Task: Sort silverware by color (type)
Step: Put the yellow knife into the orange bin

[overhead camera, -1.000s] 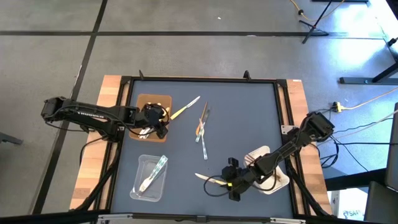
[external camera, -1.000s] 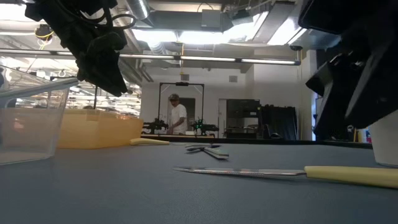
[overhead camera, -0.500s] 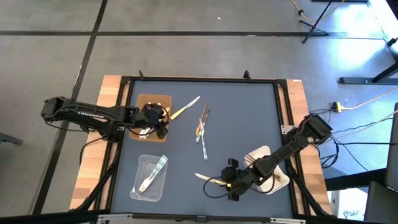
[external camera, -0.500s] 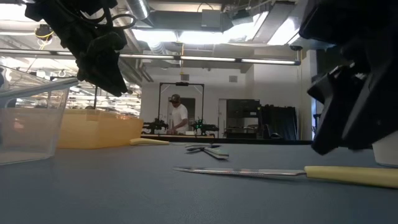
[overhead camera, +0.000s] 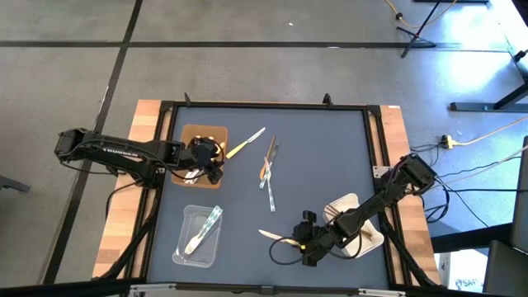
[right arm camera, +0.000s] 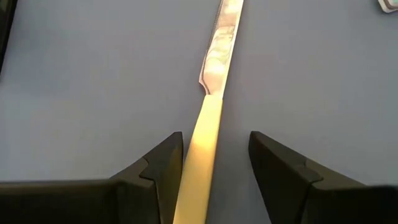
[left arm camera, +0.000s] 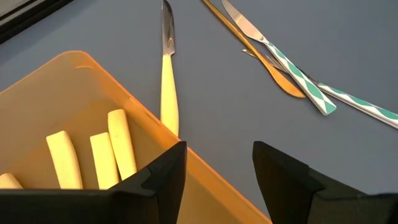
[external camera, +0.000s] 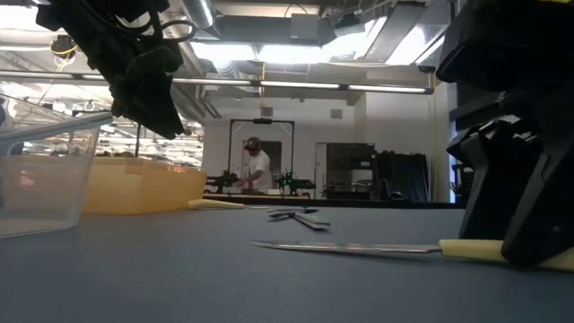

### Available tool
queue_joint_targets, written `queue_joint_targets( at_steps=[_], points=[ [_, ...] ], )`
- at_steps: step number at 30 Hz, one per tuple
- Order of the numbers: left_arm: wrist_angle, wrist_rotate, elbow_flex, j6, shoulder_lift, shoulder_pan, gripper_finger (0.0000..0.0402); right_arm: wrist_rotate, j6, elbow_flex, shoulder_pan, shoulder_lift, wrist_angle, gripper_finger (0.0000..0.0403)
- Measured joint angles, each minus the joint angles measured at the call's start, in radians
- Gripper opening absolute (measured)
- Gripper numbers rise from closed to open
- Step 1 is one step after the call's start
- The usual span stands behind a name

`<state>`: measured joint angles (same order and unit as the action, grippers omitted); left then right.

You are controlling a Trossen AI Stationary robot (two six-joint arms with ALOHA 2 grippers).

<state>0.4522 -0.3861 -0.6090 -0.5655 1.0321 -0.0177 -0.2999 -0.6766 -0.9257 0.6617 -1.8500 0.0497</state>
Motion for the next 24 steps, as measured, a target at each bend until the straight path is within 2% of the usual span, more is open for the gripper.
queue_joint_targets(
  at_steps=[13, 24],
  points=[
    [0.000, -0.016, 0.000, 0.000, 0.000, 0.000, 0.0179, 0.000, 0.002, 0.000, 0.000, 0.000, 0.009, 0.0174],
    [0.000, -0.017, 0.000, -0.001, 0.000, 0.000, 0.0179, 0.014, 0.002, 0.000, -0.001, 0.000, 0.015, 0.0082]
  ],
)
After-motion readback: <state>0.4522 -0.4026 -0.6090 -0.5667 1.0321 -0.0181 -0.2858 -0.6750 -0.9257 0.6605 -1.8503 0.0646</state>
